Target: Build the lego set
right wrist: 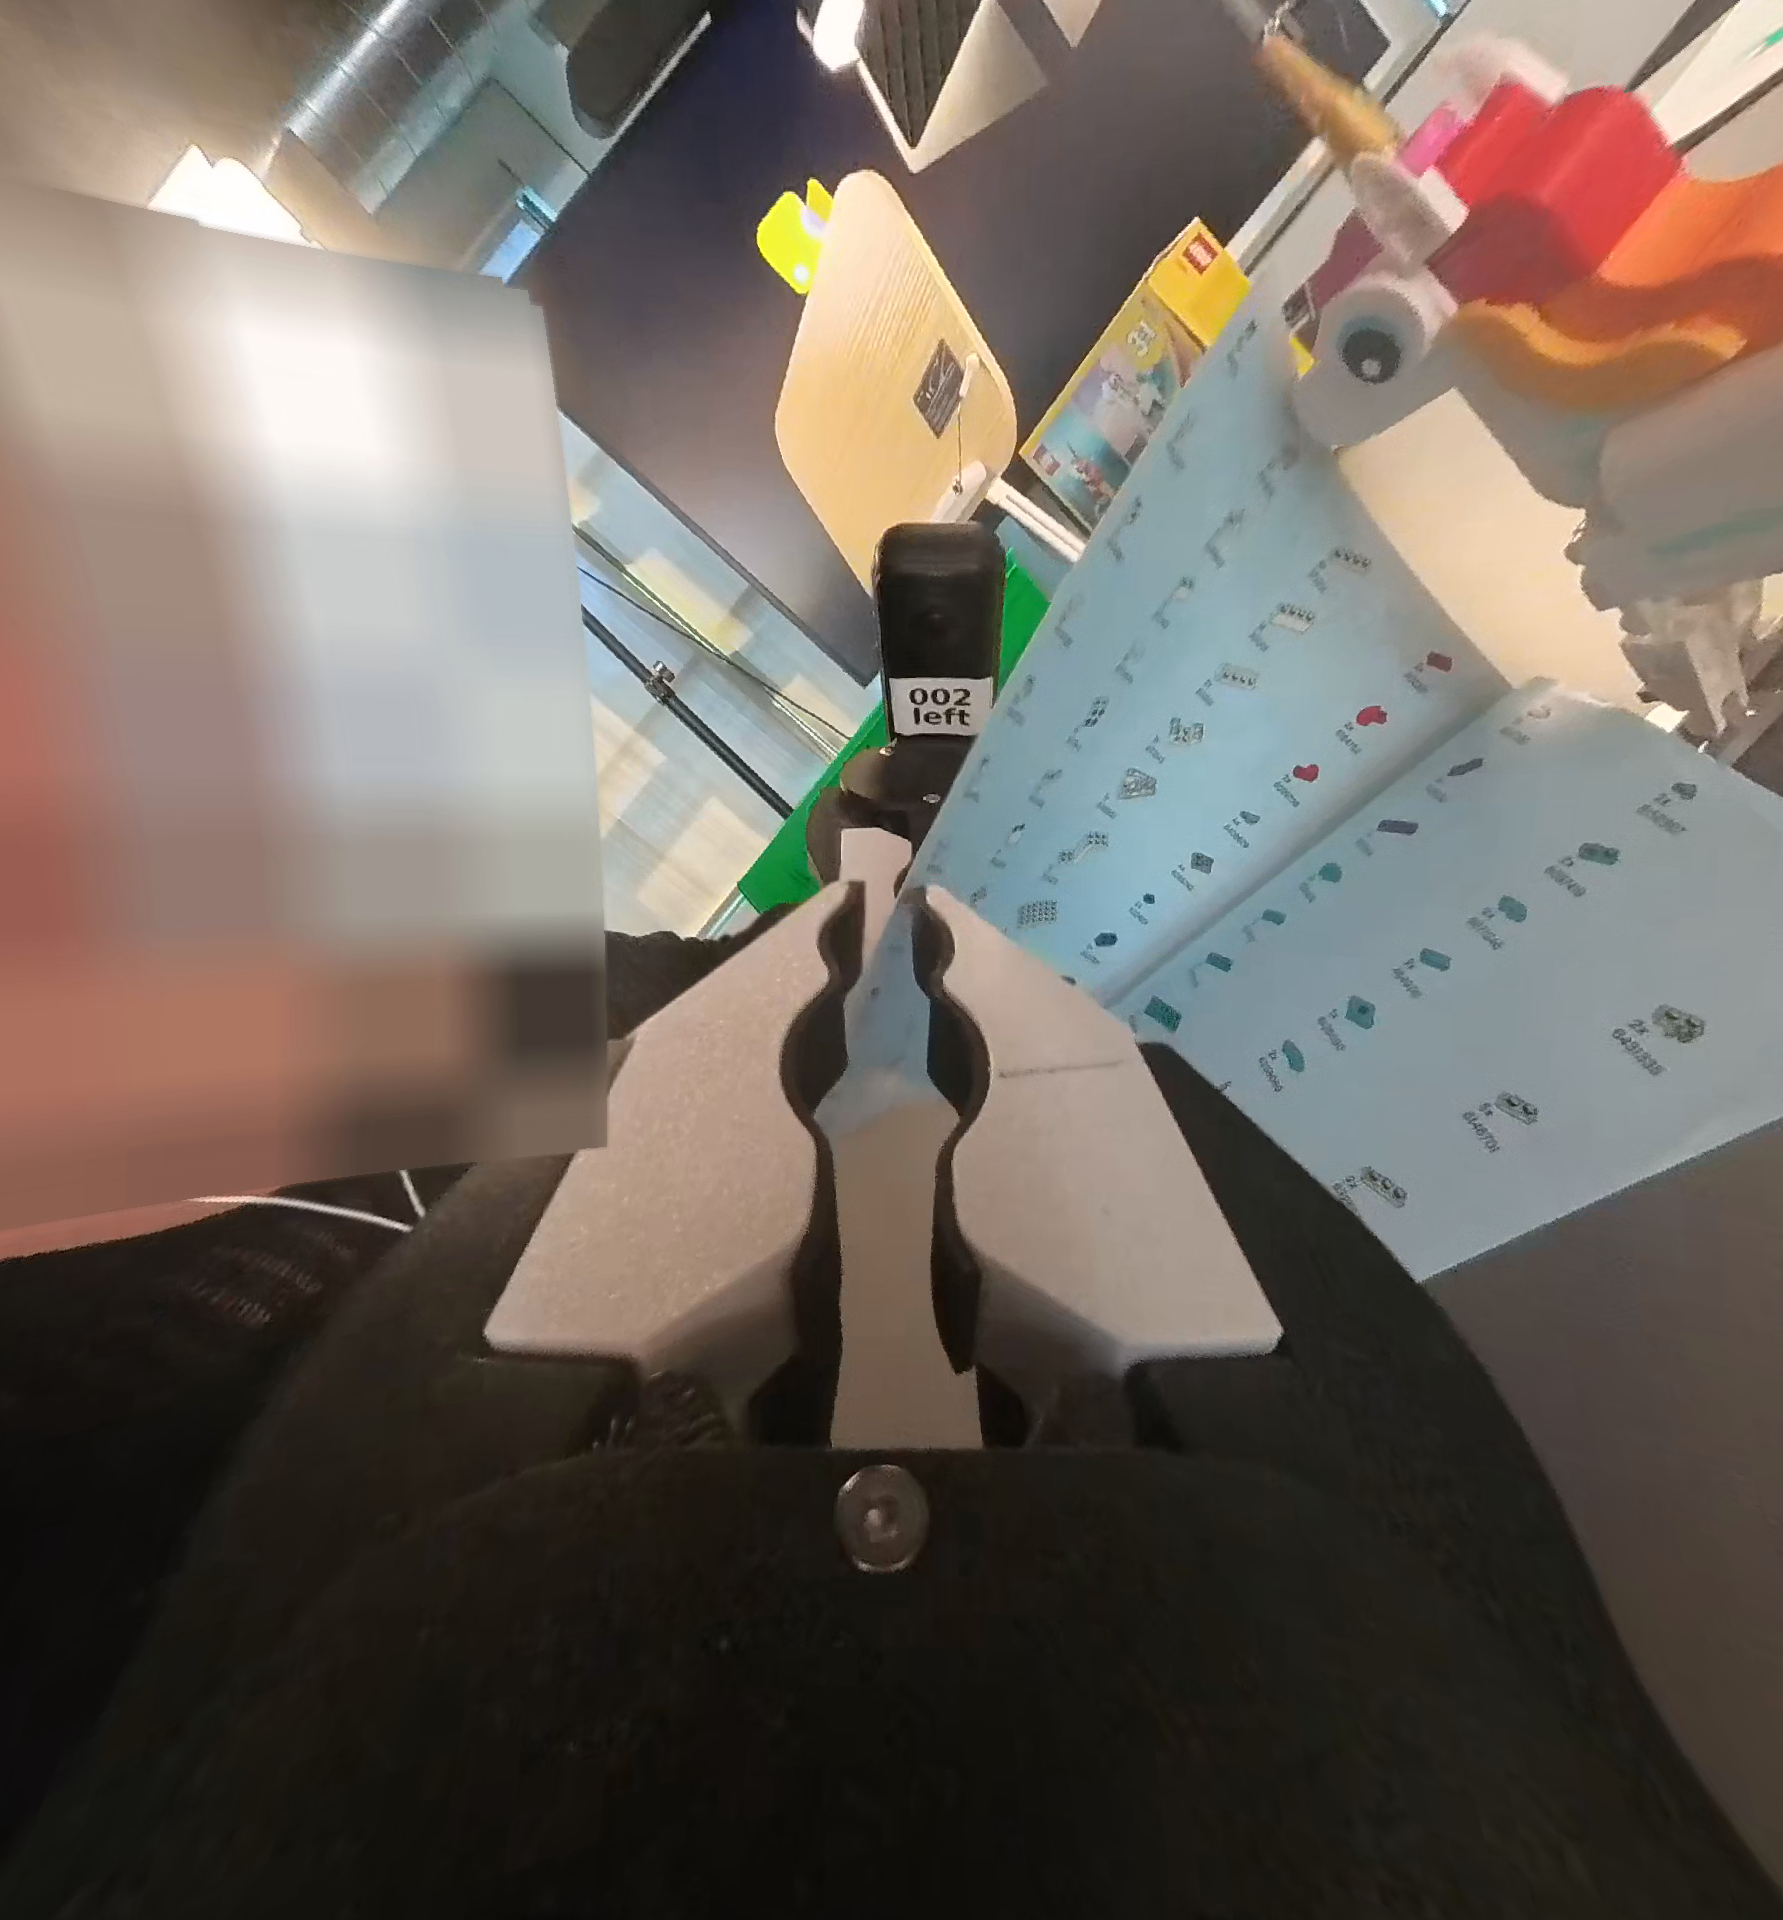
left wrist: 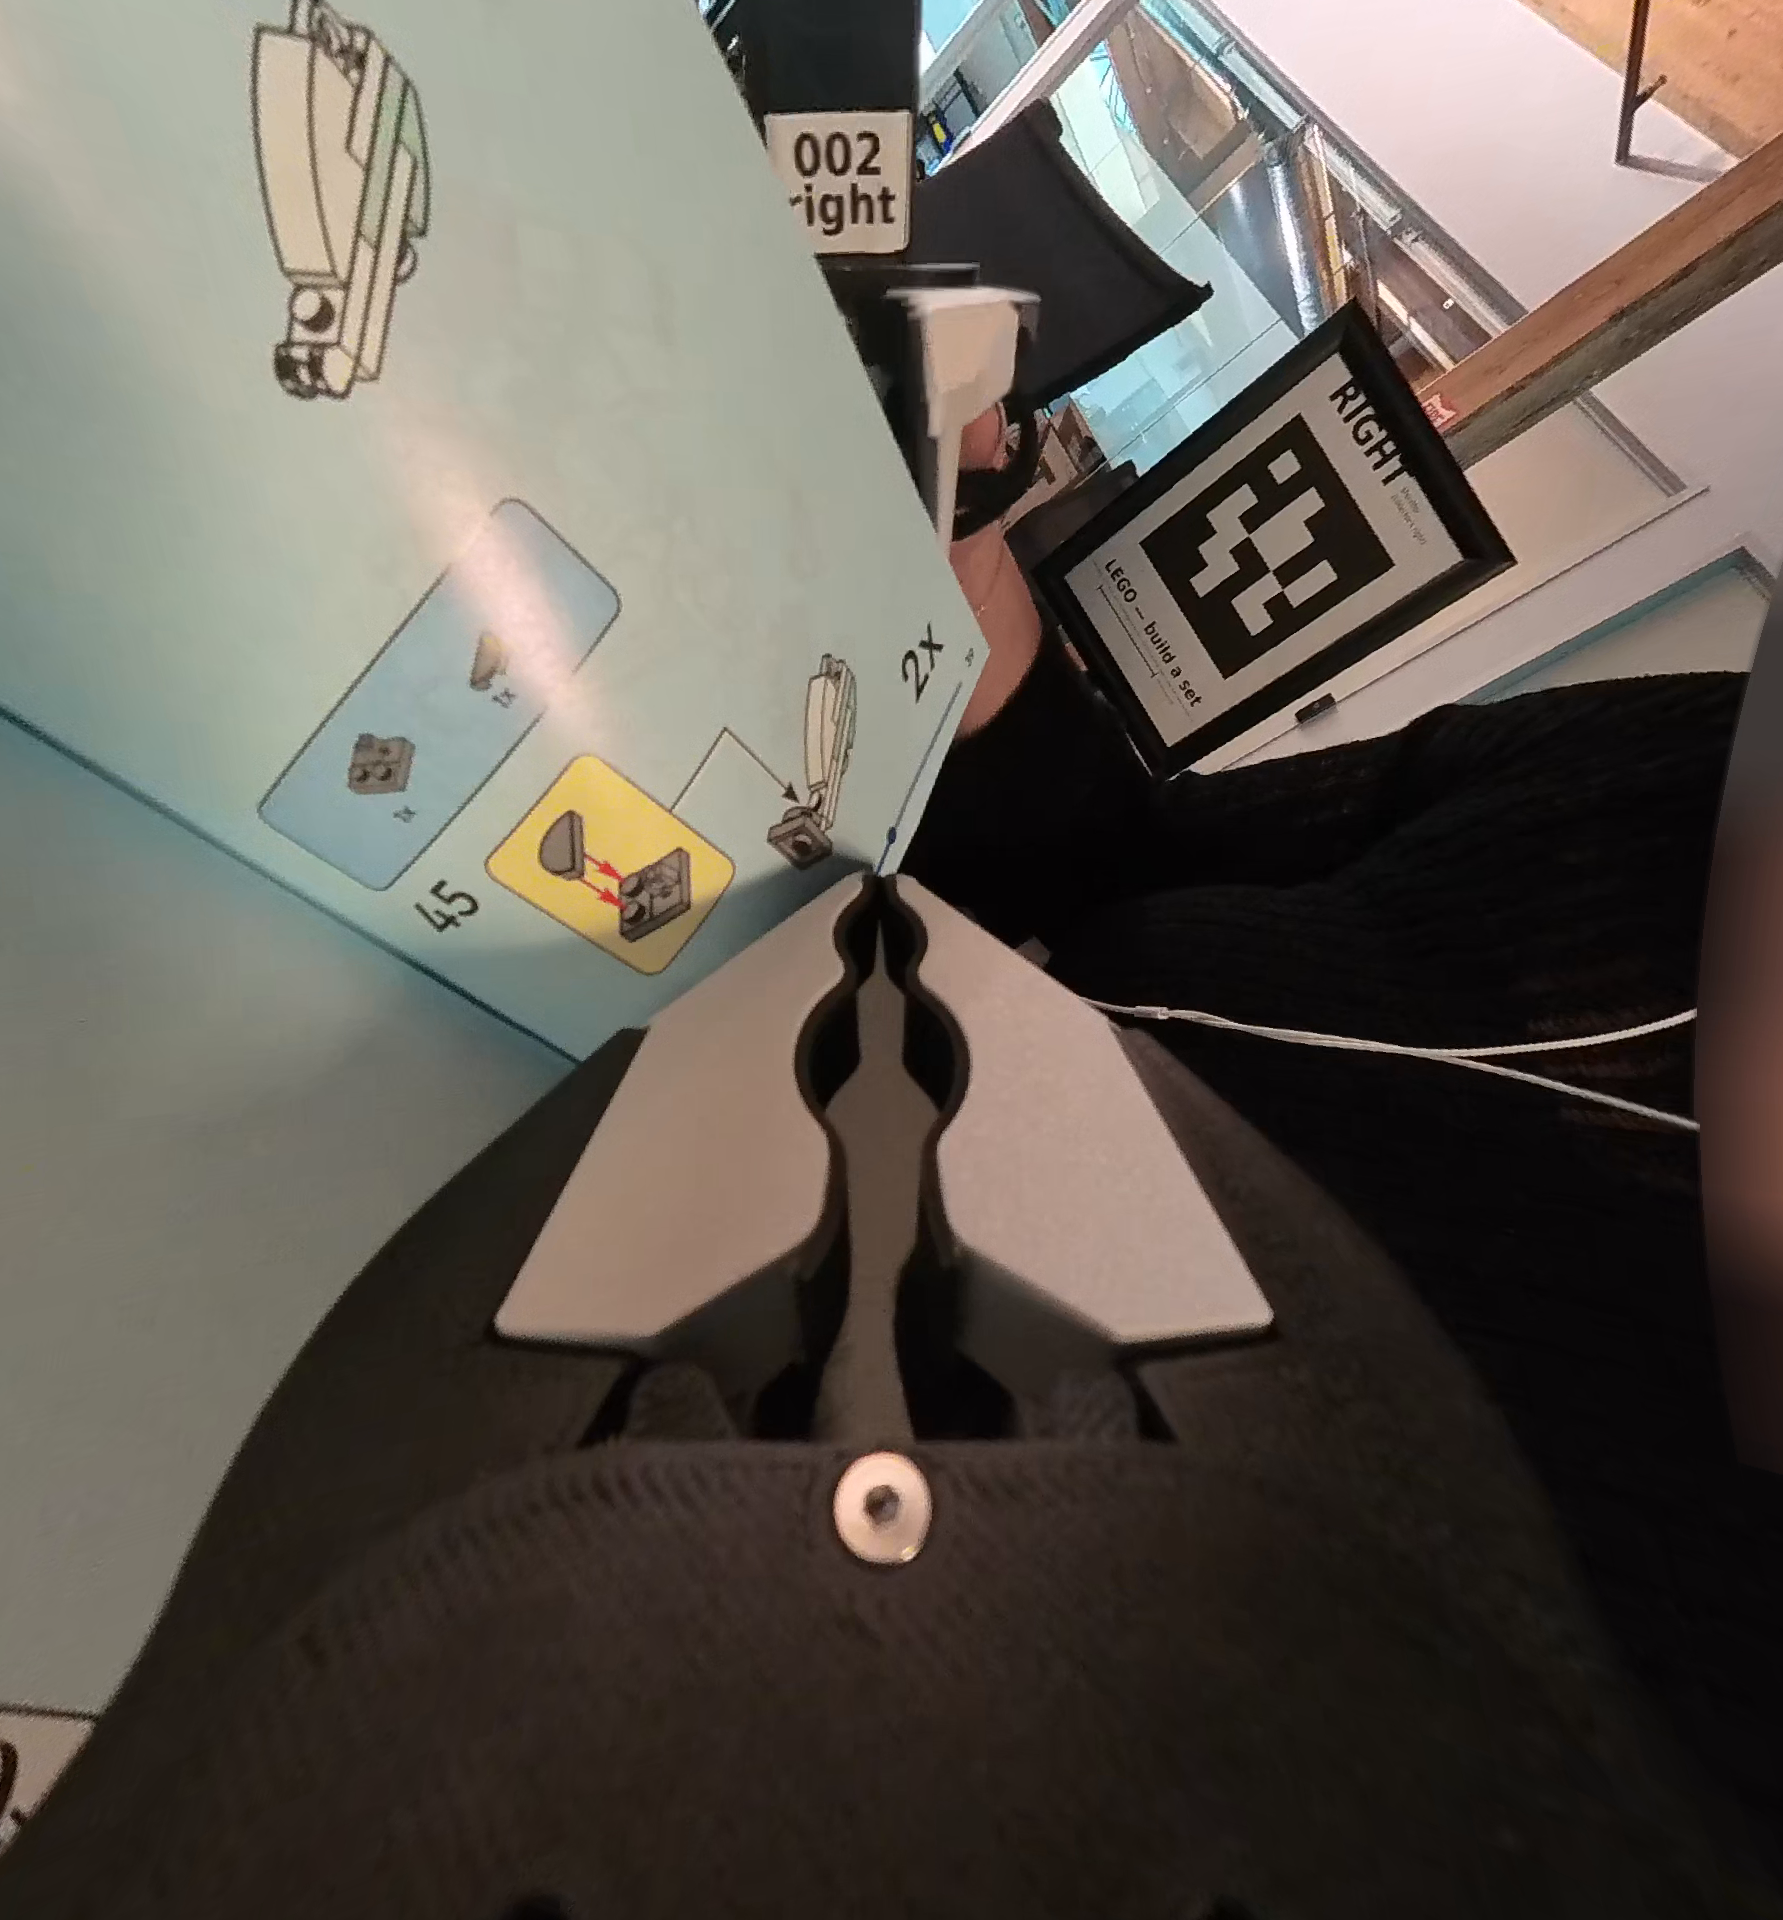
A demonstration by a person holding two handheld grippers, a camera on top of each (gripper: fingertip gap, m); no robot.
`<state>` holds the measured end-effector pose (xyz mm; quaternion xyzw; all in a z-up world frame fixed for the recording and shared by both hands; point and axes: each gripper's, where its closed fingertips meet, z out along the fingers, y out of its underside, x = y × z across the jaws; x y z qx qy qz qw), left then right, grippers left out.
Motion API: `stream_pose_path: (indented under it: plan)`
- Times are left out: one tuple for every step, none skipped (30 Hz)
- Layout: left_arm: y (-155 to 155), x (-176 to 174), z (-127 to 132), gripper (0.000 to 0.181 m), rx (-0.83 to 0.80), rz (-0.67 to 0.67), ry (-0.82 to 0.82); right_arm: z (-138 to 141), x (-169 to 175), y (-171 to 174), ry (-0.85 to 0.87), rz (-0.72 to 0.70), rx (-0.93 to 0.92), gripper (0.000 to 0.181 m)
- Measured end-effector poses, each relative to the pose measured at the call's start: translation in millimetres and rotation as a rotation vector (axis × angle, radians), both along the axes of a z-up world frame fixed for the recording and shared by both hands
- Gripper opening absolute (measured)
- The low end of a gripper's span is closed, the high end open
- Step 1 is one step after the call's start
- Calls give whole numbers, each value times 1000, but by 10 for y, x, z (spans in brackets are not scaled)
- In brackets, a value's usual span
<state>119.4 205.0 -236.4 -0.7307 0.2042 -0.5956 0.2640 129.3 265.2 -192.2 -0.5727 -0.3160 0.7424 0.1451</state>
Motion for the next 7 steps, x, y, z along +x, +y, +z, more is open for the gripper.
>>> stream_pose_path:
  plan:
    - [0,1,0,0,0,0,0,-5,-4,-4,-4,2,1,7]
    - [1,1,1,0,0,1,0,-7,-5,-6,-5,5,0,6]
    - [1,1,1,0,0,1,-1,-5,-3,-7,-3,8,-4,5]
    - [2,1,1,0,-1,1,-1,-1,0,-7,0,10,-7,4]
    - [1,1,2,0,-1,1,-2,3,4,-6,3,11,-10,2]
    - [2,1,1,0,-1,0,-2,8,8,-6,8,12,-11,2]
    - [2,1,1,0,-1,0,-2,13,12,-4,12,13,-14,2]
